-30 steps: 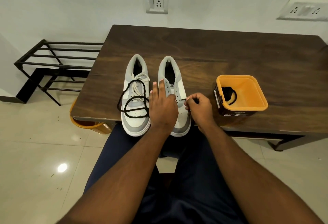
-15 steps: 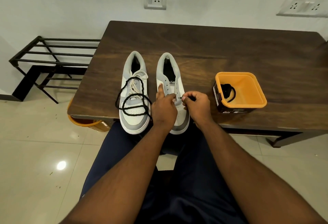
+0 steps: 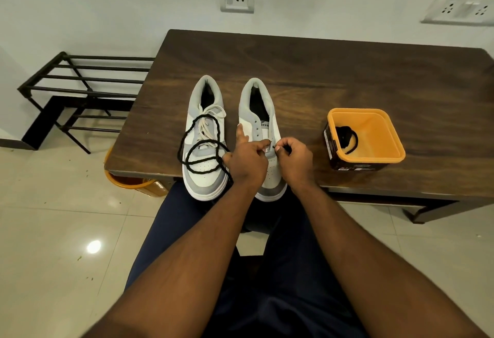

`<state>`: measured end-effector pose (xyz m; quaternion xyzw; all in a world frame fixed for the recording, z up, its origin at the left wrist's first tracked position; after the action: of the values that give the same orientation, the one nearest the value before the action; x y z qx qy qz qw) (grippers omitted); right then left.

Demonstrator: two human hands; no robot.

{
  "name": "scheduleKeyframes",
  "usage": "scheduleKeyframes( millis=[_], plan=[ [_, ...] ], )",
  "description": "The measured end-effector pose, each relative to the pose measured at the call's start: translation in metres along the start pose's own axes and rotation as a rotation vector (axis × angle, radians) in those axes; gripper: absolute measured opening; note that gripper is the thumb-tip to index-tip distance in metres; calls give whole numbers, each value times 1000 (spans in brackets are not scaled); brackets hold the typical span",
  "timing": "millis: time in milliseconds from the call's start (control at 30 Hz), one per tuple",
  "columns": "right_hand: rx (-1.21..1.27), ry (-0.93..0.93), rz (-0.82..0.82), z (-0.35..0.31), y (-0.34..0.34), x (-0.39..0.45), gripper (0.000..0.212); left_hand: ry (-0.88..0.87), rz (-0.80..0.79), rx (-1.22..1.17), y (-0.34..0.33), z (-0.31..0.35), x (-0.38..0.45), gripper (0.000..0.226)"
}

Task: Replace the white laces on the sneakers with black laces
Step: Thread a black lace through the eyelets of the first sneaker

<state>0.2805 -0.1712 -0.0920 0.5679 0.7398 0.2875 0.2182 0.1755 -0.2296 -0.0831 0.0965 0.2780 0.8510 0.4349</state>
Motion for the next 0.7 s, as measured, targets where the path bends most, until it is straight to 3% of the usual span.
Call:
scheduleKeyframes(
  millis=[200, 400, 567, 700],
  plan=[
    [179, -110, 36, 3, -6, 1, 9, -21, -68, 92, 8, 3, 0, 30],
    [214, -103, -23, 9, -2, -3, 21, -7, -229, 306, 10, 13, 17, 26],
    [191, -115, -9, 4, -2, -3, 21, 38, -313, 240, 17, 14, 32, 21],
    [147, -125, 5, 0, 1, -2, 25, 50, -247, 143, 20, 14, 30, 8]
  ],
)
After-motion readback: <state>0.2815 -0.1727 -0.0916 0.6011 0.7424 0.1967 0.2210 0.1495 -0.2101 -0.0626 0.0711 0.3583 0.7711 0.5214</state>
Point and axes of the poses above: each hand's wrist, its own x-axis towards the middle knuckle, its own y-axis out of the back of the hand, z = x × y, the point moved 3 cm from there along x, towards the middle knuckle, and after that the axes turned 11 degrees about -x, right-handed, at the moved point
